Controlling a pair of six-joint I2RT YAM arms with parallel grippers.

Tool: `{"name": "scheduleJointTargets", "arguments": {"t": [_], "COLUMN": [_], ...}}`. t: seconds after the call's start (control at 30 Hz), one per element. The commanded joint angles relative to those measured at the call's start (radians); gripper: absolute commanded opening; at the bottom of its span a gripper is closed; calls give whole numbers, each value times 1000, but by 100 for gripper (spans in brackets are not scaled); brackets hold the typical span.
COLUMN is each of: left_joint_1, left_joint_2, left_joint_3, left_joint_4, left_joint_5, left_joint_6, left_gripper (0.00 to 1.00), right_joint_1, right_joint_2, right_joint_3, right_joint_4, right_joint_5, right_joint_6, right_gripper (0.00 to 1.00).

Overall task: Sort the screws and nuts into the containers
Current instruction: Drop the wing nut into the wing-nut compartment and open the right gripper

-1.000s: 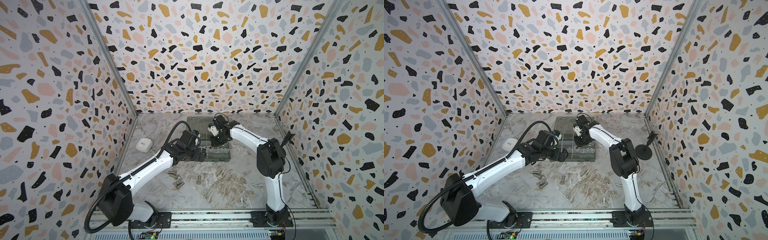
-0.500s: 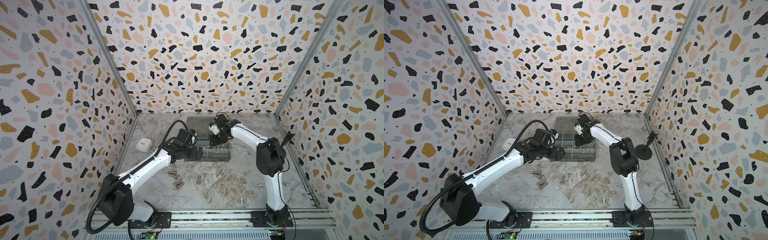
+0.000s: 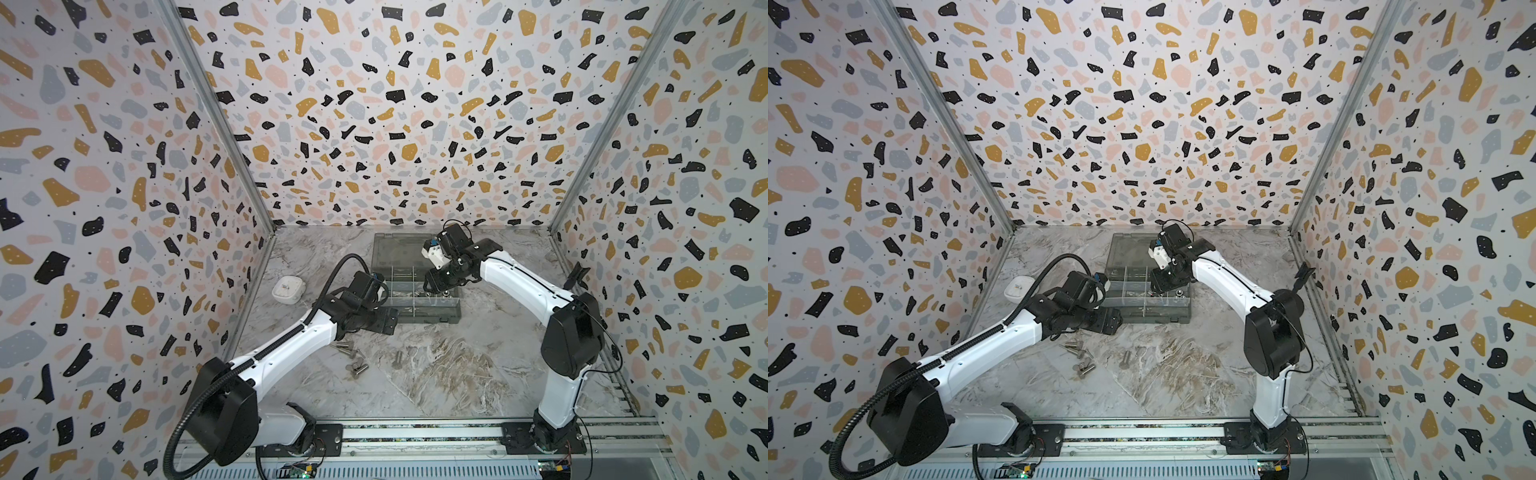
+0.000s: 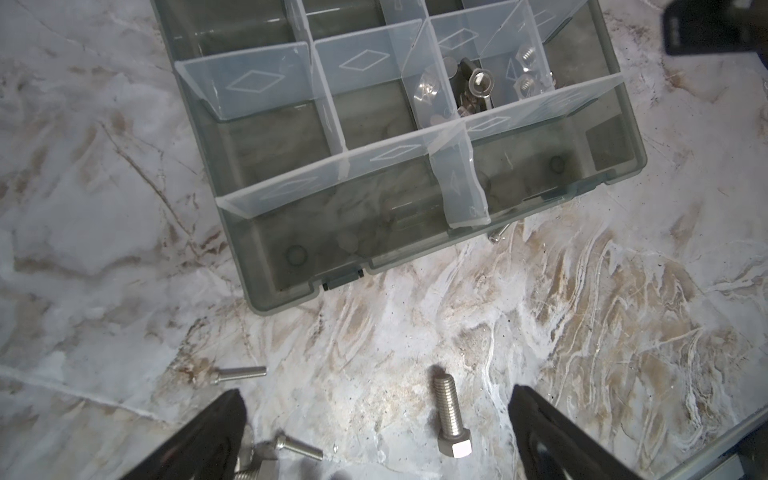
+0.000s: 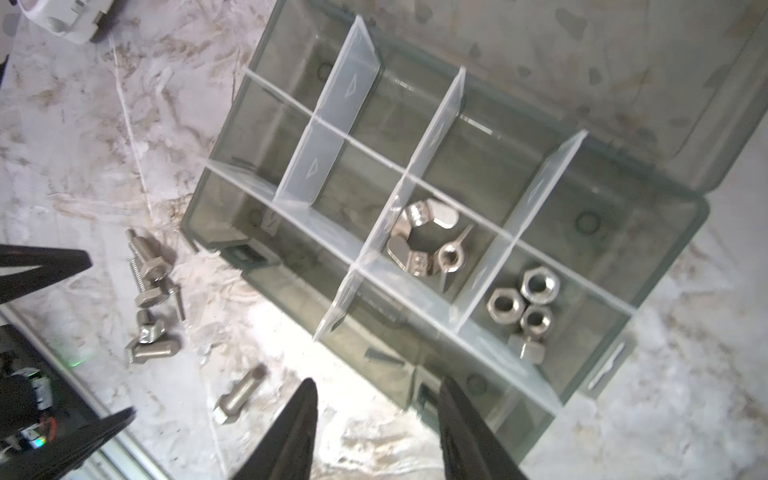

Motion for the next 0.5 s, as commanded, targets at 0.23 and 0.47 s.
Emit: {"name": "scheduleJointTargets", "arguments": {"t": [0.23, 0.47], "left_joint_1": [3, 3], "left_joint_2": [-88, -96], "left_joint_3": [-75, -115], "left_joint_4": [18, 23], "left_joint_5": [-15, -9], "left_joint_6": [-63, -83], "left_gripper": [100, 100], "right_joint_1": [66, 71], "right_joint_2": [-194, -218], "right_joint_3": [-350, -484], "right_joint_4": [38, 126], "right_joint_5": [-3, -18], "right_joint_6": [84, 118], "right_gripper": [44, 44]}}
